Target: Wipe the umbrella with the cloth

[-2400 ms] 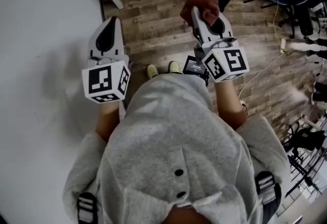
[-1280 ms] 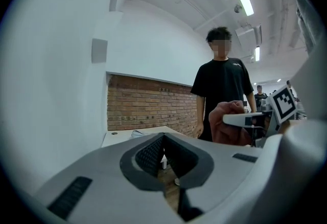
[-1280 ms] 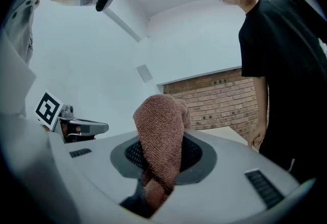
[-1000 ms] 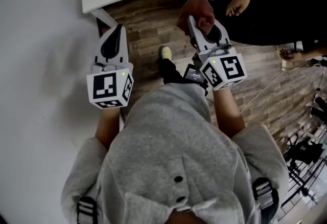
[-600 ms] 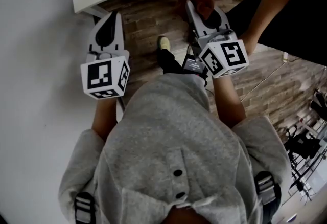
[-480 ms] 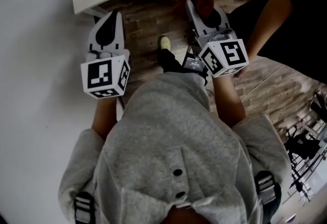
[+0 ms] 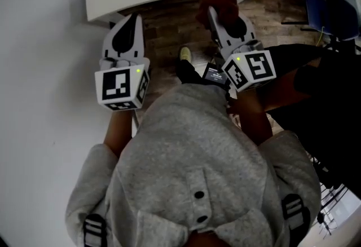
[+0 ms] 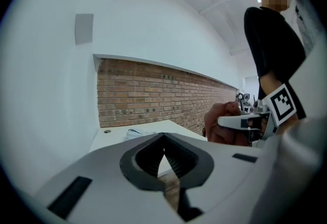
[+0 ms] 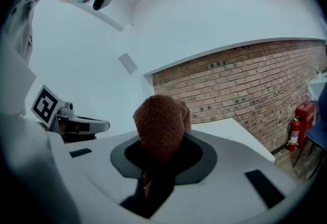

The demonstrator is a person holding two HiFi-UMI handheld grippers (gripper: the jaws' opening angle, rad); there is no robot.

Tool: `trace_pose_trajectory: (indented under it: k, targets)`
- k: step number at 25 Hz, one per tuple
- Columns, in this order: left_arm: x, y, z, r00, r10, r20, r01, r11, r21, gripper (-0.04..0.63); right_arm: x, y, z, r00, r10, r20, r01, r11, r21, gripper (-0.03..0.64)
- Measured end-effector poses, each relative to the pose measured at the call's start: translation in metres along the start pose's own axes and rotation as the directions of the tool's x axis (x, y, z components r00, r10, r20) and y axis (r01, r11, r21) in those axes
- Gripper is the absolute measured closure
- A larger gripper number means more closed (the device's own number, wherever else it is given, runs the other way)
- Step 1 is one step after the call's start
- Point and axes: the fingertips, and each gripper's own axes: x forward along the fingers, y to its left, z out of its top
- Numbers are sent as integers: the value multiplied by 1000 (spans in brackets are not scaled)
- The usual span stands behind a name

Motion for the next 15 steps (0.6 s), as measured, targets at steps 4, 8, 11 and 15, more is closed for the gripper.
trace_pose_trajectory:
  k: [4,8,11,15]
  targets:
    - [13,6,3,1000,18,-4,-18,1000,2,580,14,-13,1,1000,4,-8,-4,1000,6,516]
    - [18,12,-2,999,39,-4,-39,999,5,580,21,-18,-5,1000,15,-12,-15,1000,11,517]
    - [25,14,-2,999,47,4,-47,999,12,580,26,-26,-8,1000,16,-4,-16,1000,1,517]
    - [53,7,20,999,51,8,-51,998,29,580,35,-57,10,1000,7,6,-7,1000,12,517]
